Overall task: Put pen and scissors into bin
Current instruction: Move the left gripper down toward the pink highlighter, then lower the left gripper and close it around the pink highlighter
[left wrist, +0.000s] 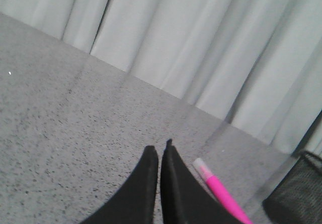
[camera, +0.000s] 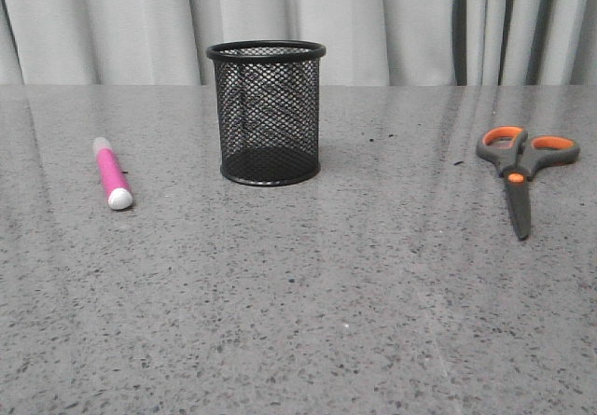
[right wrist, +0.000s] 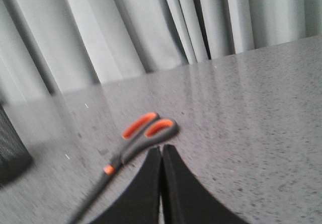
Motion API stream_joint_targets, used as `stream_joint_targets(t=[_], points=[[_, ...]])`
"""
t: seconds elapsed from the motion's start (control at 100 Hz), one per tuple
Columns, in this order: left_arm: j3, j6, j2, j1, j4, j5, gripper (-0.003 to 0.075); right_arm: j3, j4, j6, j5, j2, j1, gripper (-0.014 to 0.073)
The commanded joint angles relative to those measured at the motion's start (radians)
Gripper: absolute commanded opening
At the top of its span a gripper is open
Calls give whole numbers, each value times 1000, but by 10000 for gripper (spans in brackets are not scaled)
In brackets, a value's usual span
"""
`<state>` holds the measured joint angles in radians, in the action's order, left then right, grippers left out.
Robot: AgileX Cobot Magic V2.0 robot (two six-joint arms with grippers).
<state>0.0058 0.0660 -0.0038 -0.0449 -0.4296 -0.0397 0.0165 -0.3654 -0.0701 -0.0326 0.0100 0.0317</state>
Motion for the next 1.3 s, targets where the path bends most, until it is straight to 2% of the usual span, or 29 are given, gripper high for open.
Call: stream_joint_targets(t=[0.0, 0.05, 0.18, 0.3, 0.55, 0.69, 0.85, 0.9, 0.96, 1.03, 1.07, 1.09, 1.14, 1.15, 1.16, 1.23, 1.29], points=[[18, 6, -31, 2, -165, 69, -20, 6, -153, 2, 118, 25, -4, -55], [12, 6, -31, 2, -204, 64, -20, 0, -194, 2, 116, 25, -4, -54], [-34, 6, -29, 0, -221, 6, -20, -61, -196, 2, 25, 20, -4, -43], [-121, 6, 16, 0, -190, -87, -20, -157, -141, 1, -99, -40, -4, -43], [-417, -31, 315, 0, 44, -379, -20, -433, -24, 1, -402, -402, -4, -43], [-563, -118, 505, 0, 49, -533, -20, -583, -16, -17, -519, -583, -4, -44], [-665, -221, 667, 0, 18, -634, -19, -675, -16, -44, -557, -694, -2, -39], [-686, -250, 707, 0, 0, -653, -19, -689, -21, -56, -566, -711, -2, -11], [-706, -275, 749, 0, -21, -670, -13, -702, -22, -61, -580, -723, -2, 86], [-725, -319, 801, -4, -67, -676, 40, -704, -22, -61, -584, -733, -2, 227], [-731, -341, 824, -4, -98, -676, 87, -704, -22, -61, -584, -733, -2, 316], [-738, -356, 841, -4, -122, -676, 137, -704, -22, -61, -584, -733, -2, 360], [-745, -386, 870, -4, -161, -678, 225, -704, -22, -61, -584, -733, -2, 396], [-750, -394, 884, -4, -173, -678, 273, -704, -22, -61, -584, -733, -2, 398], [-750, -399, 884, -4, -180, -678, 273, -704, -22, -61, -584, -733, -2, 398], [-764, -409, 932, -4, -237, -682, 422, -704, -22, -61, -584, -733, -2, 393], [-778, -434, 966, -4, -271, -688, 457, -704, -22, -61, -584, -733, -2, 393]])
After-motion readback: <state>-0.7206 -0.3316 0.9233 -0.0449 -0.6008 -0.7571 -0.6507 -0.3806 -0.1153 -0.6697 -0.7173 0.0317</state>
